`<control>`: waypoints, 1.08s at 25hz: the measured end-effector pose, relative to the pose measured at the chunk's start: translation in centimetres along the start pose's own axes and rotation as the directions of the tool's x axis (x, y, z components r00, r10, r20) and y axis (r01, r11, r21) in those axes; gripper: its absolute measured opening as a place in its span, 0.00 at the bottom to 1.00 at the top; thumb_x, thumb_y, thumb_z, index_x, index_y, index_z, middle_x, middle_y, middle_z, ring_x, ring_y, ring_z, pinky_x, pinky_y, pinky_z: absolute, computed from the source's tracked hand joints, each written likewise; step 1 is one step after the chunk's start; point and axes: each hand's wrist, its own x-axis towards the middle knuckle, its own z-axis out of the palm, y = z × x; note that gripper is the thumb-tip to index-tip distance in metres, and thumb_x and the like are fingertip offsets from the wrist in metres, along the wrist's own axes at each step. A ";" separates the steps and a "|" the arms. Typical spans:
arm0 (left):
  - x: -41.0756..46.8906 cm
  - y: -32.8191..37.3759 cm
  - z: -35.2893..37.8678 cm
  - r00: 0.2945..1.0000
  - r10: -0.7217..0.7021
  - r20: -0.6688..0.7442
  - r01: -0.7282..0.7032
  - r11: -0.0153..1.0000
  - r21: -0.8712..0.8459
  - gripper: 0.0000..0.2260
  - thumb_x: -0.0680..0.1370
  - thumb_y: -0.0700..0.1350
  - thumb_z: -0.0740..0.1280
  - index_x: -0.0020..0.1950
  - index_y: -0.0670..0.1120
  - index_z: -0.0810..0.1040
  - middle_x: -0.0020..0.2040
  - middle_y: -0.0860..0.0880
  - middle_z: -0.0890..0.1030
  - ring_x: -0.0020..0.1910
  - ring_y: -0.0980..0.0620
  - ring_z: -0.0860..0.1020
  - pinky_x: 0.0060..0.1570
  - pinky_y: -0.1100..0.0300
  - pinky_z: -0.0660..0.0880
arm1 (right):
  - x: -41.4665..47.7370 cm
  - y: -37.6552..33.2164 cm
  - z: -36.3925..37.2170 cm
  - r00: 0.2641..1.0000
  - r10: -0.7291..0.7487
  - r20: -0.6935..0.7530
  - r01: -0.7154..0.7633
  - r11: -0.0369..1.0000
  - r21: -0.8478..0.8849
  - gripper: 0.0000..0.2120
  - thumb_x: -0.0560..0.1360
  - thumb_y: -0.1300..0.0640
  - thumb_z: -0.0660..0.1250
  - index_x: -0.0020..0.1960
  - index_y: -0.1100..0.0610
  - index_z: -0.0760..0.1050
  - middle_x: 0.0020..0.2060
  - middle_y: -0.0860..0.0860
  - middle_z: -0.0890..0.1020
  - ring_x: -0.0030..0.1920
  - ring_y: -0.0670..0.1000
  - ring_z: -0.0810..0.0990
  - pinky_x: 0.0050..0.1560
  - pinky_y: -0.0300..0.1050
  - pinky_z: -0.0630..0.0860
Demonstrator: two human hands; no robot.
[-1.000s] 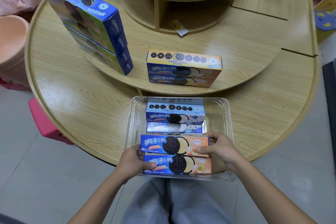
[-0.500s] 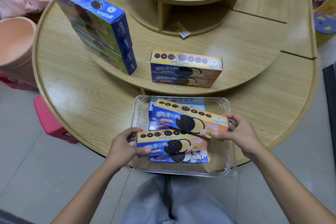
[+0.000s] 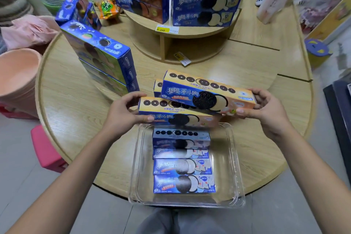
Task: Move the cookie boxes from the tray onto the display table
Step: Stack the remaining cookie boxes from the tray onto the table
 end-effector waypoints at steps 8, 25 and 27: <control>7.3 3.6 1.2 0.991 0.134 -0.025 -0.135 0.990 -0.041 0.29 0.58 0.34 0.79 0.55 0.50 0.77 0.52 0.46 0.81 0.53 0.52 0.79 0.53 0.57 0.79 | 4.1 -4.5 -0.7 0.990 -0.136 -0.047 0.135 0.991 -0.012 0.43 0.38 0.48 0.83 0.51 0.52 0.74 0.40 0.45 0.85 0.41 0.45 0.84 0.33 0.37 0.79; 9.8 2.1 1.7 0.991 0.119 0.065 -0.117 0.993 -0.035 0.29 0.63 0.33 0.76 0.62 0.43 0.73 0.57 0.47 0.80 0.57 0.53 0.78 0.52 0.65 0.78 | 8.5 -2.5 2.1 0.996 -0.092 0.017 0.094 0.992 -0.079 0.39 0.40 0.47 0.82 0.50 0.49 0.75 0.48 0.49 0.81 0.46 0.43 0.83 0.42 0.36 0.79; 9.9 2.1 1.6 0.991 0.112 0.071 -0.110 0.994 -0.021 0.29 0.64 0.34 0.76 0.63 0.43 0.72 0.58 0.46 0.79 0.58 0.53 0.78 0.55 0.61 0.78 | 8.5 -2.4 2.1 0.995 -0.101 0.020 0.102 0.990 -0.094 0.40 0.40 0.45 0.82 0.51 0.49 0.75 0.48 0.49 0.80 0.47 0.43 0.83 0.43 0.36 0.79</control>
